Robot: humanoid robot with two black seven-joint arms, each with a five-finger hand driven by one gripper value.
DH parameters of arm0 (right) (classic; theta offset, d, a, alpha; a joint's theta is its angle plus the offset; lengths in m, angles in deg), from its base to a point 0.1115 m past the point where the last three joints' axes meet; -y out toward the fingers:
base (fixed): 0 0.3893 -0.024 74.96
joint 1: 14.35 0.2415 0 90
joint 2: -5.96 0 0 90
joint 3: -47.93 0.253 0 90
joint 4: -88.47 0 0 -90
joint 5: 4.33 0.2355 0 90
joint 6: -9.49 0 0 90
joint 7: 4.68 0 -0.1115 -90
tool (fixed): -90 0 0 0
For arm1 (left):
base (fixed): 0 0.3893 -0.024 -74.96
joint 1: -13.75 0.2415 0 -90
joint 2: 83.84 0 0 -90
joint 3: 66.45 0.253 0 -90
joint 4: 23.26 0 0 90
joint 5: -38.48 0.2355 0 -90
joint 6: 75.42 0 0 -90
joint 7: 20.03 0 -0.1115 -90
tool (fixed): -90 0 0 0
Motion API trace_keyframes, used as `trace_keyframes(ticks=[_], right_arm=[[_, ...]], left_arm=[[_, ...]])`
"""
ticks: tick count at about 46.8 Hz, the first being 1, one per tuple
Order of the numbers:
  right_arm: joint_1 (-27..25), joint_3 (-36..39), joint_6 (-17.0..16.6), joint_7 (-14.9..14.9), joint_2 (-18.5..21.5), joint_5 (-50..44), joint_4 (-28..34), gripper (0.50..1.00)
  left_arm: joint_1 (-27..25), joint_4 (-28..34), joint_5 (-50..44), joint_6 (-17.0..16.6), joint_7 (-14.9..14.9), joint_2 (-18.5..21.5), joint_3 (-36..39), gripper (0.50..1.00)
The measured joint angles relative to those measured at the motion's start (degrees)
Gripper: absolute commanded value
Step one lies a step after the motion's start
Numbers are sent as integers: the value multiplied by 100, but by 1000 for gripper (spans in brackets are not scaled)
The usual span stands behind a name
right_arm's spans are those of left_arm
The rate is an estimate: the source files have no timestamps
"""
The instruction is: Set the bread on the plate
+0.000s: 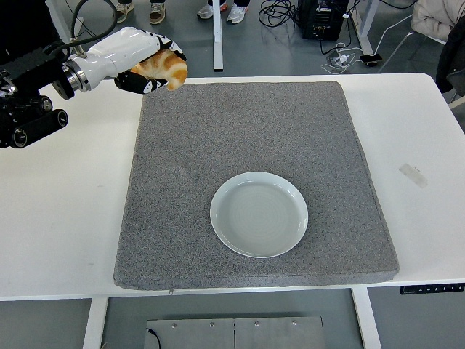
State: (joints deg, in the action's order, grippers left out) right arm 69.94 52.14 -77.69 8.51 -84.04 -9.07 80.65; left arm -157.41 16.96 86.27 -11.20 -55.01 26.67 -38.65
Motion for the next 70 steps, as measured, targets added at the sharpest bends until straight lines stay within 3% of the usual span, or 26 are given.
trace_keyframes(ticks=[31,42,53,70], right_arm=[[-1,0,1,0,0,0,0,1000],[-1,0,0,-1,0,0,0,1000],[-1,0,1,0,0,0,0,1000],[0,0,2,1,0,0,0,1000]], left_arm=[[-125,1597,812,-38,-2,-79,-611,500],[21,1674,1371,-134,62,-332,-702,500],[222,1737,1544,-492,78,-677,-680,500],[531,2093,2135,-632,198,-825,-555,500]])
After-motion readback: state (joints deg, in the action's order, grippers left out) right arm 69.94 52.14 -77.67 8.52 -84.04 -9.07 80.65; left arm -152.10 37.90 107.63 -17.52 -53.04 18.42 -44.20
